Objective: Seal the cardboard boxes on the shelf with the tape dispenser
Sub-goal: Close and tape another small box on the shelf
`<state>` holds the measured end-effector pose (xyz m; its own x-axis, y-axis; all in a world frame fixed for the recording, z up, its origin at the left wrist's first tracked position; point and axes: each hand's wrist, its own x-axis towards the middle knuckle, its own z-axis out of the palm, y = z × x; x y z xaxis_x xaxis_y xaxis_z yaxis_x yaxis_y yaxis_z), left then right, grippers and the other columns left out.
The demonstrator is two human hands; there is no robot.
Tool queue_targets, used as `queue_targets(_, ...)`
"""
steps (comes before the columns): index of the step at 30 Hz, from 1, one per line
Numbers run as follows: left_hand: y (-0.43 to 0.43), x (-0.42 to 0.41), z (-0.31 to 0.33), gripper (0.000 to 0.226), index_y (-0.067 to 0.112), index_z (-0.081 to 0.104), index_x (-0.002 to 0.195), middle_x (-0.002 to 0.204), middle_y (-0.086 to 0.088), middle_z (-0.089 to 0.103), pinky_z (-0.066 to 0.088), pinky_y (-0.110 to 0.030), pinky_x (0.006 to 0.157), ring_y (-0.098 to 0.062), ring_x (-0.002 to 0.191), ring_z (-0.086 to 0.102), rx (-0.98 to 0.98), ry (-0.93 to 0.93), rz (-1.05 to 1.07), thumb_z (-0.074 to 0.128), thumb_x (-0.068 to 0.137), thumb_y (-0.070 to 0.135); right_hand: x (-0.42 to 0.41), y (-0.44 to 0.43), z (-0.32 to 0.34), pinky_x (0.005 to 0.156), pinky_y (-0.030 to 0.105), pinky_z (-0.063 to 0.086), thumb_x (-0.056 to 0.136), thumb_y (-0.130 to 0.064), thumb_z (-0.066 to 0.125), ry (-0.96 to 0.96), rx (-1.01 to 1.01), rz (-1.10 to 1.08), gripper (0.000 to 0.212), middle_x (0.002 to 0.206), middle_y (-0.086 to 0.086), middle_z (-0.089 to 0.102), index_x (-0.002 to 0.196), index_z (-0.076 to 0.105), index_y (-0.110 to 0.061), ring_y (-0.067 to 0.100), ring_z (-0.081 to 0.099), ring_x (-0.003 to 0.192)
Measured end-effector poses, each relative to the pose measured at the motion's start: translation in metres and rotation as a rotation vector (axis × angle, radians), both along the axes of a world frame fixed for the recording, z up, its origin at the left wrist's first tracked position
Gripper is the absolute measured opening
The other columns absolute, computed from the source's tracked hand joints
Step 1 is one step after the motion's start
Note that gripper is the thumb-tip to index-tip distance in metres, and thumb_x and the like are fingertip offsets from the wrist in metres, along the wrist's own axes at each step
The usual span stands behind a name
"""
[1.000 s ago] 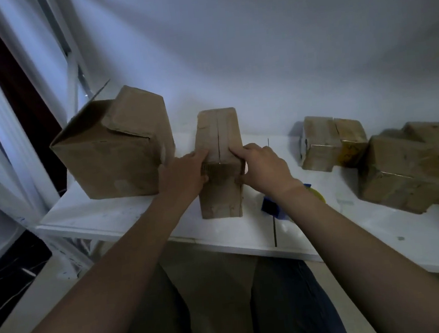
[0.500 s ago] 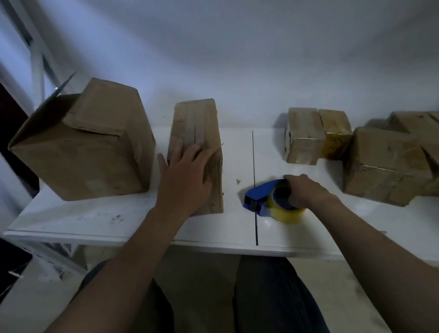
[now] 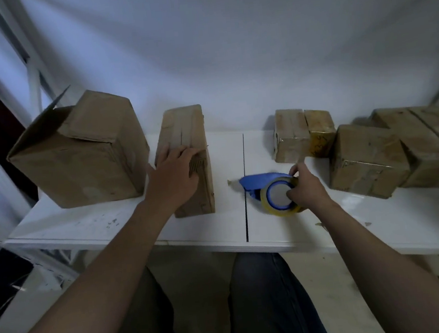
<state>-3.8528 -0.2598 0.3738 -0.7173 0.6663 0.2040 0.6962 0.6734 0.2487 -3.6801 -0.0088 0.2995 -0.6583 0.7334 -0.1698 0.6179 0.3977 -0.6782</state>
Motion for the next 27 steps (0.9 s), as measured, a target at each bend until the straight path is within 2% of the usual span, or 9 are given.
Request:
queue_targets(4,0.000,0.001,0.007,0.038,0.023,0.059,0.127,0.129,-0.007,0.054,0.042,-0.057,0.102,-0.036,0.130,0.042,0.192,0.074,0.054,0.056,0.089,0.021,-0.001,-0.013,0.040,0.042,0.031,0.048,0.080,0.010,0.062,0.251,-0.078,-0.025,0.042,0.088,0.006,0.056,0.101,0.040,-0.020,0.025,0.059,0.068)
queue_targets(6,-0.001,0.004,0.015,0.025,0.023,0.065,0.113,0.106,0.002,0.059,0.050,-0.048,0.092,-0.028,0.109,0.054,0.369,0.048,0.071,0.058,0.089,0.019,-0.005,-0.023,0.065,0.046,0.034,0.049,0.079,0.013,0.062,0.365,-0.101,-0.005,0.045,0.091,0.002,0.054,0.099,0.041,-0.021,0.023,0.056,0.073)
queue_targets(8,-0.001,0.011,0.030,0.015,0.025,0.068,0.105,0.087,0.017,0.054,0.051,-0.034,0.081,-0.010,0.086,0.056,0.443,-0.115,0.100,0.057,0.095,0.024,-0.010,-0.034,0.089,0.055,0.042,0.057,0.079,0.011,0.066,0.432,-0.106,0.027,0.047,0.097,0.002,0.056,0.102,0.043,-0.023,0.027,0.061,0.080)
queue_targets(10,-0.003,0.018,0.044,0.023,0.018,0.069,0.104,0.085,0.010,0.061,0.046,-0.026,0.070,-0.004,0.076,0.054,0.444,-0.369,0.140,0.052,0.100,0.033,-0.015,-0.047,0.109,0.064,0.051,0.062,0.080,0.009,0.068,0.460,-0.106,0.044,0.050,0.103,0.002,0.056,0.104,0.043,-0.027,0.030,0.066,0.085)
queue_targets(13,-0.009,0.027,0.059,0.035,0.008,0.070,0.102,0.094,-0.012,0.071,0.047,-0.028,0.068,-0.018,0.079,0.061,0.565,-0.707,0.166,0.049,0.101,0.035,-0.020,-0.065,0.129,0.062,0.048,0.063,0.083,0.008,0.069,0.479,-0.112,0.077,0.051,0.109,0.003,0.054,0.111,0.043,-0.025,0.028,0.069,0.084)
queue_targets(18,-0.023,0.036,0.069,0.049,0.017,0.071,0.092,0.084,-0.002,0.068,0.046,-0.028,0.062,-0.017,0.073,0.061,0.730,-0.993,0.205,0.041,0.102,0.053,-0.021,-0.093,0.141,0.057,0.042,0.063,0.081,0.008,0.072,0.469,-0.085,0.107,0.051,0.112,0.003,0.053,0.111,0.045,-0.023,0.028,0.070,0.079)
queue_targets(20,-0.031,0.033,0.069,0.045,0.020,0.069,0.086,0.083,0.000,0.067,0.046,-0.027,0.061,-0.015,0.073,0.062,0.768,-1.047,0.200,0.045,0.100,0.054,-0.020,-0.100,0.144,0.056,0.040,0.063,0.081,0.008,0.073,0.469,-0.074,0.113,0.051,0.113,0.003,0.053,0.111,0.046,-0.022,0.028,0.071,0.078)
queue_targets(24,-0.042,0.030,0.070,0.029,0.019,0.066,0.077,0.079,0.002,0.067,0.047,-0.027,0.061,-0.013,0.071,0.064,0.794,-1.105,0.172,0.057,0.098,0.037,-0.021,-0.108,0.148,0.056,0.039,0.063,0.081,0.006,0.073,0.465,-0.068,0.124,0.051,0.117,0.005,0.054,0.110,0.045,-0.024,0.029,0.072,0.078)
queue_targets(27,-0.047,0.026,0.073,0.032,0.021,0.067,0.082,0.080,0.004,0.068,0.047,-0.029,0.063,-0.012,0.072,0.065,0.806,-1.150,0.161,0.055,0.098,0.046,-0.022,-0.112,0.151,0.054,0.036,0.062,0.082,0.006,0.073,0.464,-0.081,0.123,0.052,0.117,0.005,0.053,0.111,0.044,-0.025,0.030,0.072,0.077)
